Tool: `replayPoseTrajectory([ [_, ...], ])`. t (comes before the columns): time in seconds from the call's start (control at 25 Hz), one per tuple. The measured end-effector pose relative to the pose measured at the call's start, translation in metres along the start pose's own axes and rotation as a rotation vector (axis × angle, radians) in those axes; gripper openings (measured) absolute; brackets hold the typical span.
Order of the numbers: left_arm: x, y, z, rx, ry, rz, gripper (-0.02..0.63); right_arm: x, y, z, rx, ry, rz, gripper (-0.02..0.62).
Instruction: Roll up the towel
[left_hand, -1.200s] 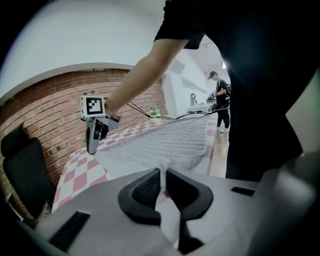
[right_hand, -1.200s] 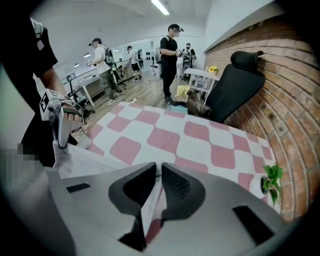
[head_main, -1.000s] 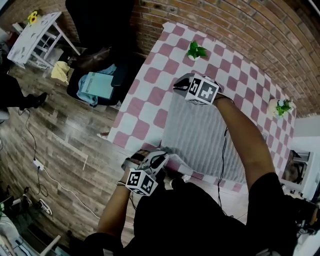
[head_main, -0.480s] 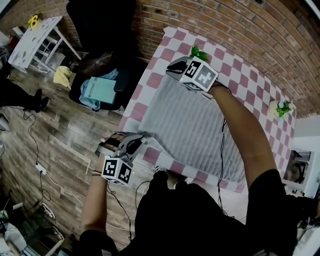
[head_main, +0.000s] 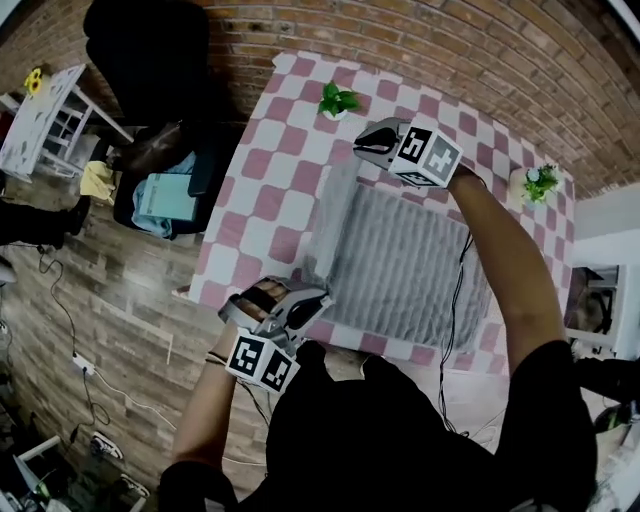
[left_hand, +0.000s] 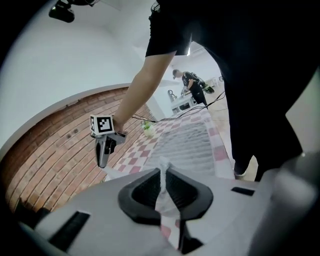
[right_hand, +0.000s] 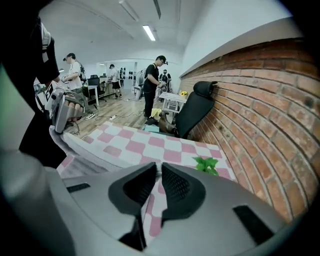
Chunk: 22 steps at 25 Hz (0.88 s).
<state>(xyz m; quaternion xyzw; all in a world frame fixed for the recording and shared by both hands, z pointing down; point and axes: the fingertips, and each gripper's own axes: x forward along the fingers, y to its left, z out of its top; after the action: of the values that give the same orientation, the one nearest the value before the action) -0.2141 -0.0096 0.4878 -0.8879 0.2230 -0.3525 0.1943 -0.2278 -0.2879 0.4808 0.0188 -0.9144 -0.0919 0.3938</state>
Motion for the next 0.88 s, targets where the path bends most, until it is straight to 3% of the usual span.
replayPoseTrajectory([
  [0.4,0.117,-0.068,0.135,0.094,-0.114,-0.195,0.029,-0.110,0.021,-0.149,0.030,0.081,-0.028,0.040],
  [0.68,0.186,-0.128,0.199,0.224,-0.146,-0.362,0.029,-0.165,0.047,-0.248,0.067,0.126,-0.031,0.041],
  [0.88,0.218,-0.158,0.233,0.242,-0.173,-0.432,0.029,-0.191,0.066,-0.298,0.104,0.152,-0.034,0.042],
])
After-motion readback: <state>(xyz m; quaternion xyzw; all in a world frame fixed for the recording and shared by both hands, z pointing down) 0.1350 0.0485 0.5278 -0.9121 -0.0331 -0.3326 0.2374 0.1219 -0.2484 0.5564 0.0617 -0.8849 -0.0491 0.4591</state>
